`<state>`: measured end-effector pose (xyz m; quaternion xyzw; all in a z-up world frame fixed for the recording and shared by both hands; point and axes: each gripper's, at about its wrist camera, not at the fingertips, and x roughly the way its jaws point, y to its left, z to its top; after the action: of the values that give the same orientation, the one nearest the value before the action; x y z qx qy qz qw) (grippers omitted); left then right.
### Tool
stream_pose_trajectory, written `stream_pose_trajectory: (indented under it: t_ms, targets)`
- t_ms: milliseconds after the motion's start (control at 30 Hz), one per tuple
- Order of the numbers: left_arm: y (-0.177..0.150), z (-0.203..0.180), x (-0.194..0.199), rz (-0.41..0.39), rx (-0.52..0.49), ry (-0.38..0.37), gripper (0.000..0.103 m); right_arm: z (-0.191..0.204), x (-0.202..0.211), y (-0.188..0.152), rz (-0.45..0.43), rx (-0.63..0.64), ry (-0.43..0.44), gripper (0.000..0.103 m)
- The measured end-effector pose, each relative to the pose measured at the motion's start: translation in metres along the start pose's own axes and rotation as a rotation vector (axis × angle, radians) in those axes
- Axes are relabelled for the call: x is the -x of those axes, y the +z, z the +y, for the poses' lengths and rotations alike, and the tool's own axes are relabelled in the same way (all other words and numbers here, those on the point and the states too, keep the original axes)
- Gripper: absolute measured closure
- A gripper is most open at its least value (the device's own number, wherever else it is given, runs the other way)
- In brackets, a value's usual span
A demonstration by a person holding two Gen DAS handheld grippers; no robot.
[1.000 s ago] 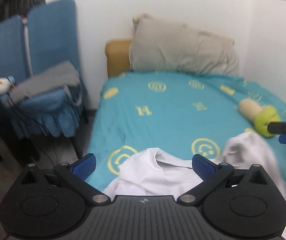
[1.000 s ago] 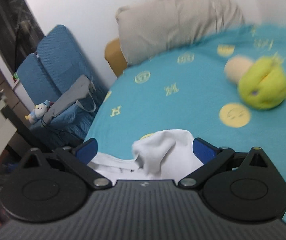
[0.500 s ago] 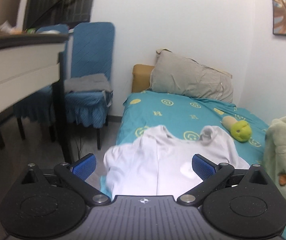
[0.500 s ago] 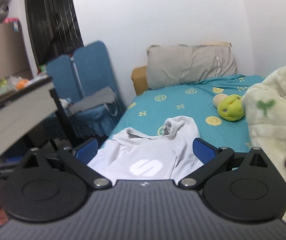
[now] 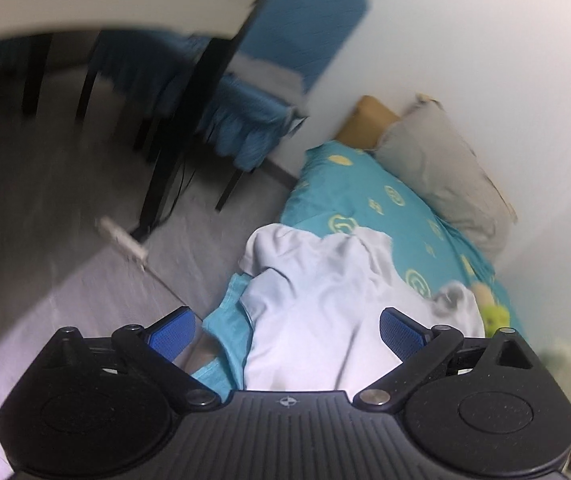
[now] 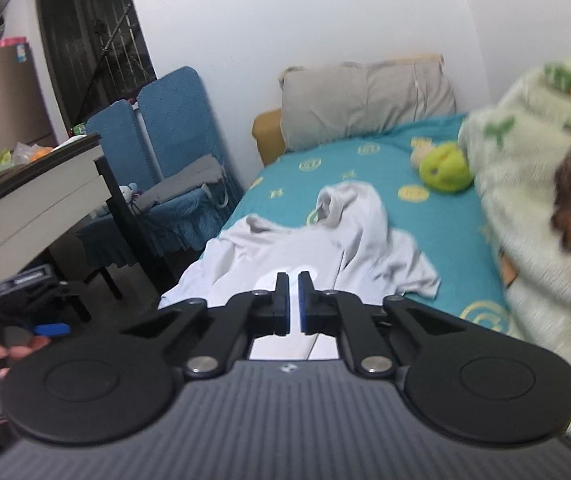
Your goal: Fold clothes
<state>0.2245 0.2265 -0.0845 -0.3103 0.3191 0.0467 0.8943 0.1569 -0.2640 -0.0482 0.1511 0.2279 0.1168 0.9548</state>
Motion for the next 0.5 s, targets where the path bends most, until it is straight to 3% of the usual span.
stream_pose_trajectory:
  t_ms: [33,67,100,167,300,400,467,500]
  targets:
    - [0.005,0.004,-0.012,0.011,0.02,0.003,0.006,-0.002,-0.006,-0.001,0.009,-0.024,0.005,0.091]
    - [0.009,0.008,-0.023,0.016,0.037,0.003,0.007,-0.005,-0.012,-0.002,0.019,-0.047,0.008,0.077]
    - [0.013,0.011,-0.034,0.021,0.053,0.003,0.007,-0.007,-0.018,-0.001,0.026,-0.066,0.012,0.042]
    - [0.018,0.014,-0.059,0.028,0.089,0.005,0.007,-0.01,-0.027,-0.002,0.002,-0.11,0.041,0.001]
    - [0.022,0.023,-0.119,0.09,0.195,-0.01,0.015,-0.012,-0.048,-0.001,-0.019,-0.103,0.063,0.001]
    - [0.016,0.034,-0.161,0.145,0.27,-0.013,0.033,-0.014,-0.065,-0.006,-0.01,-0.05,0.037,0.001]
    - [0.012,0.039,-0.184,0.174,0.302,-0.024,0.05,-0.018,-0.075,-0.01,0.006,-0.028,0.014,0.001]
    - [0.011,0.04,-0.189,0.159,0.292,-0.016,0.05,-0.022,-0.081,-0.011,0.014,-0.034,0.005,0.001]
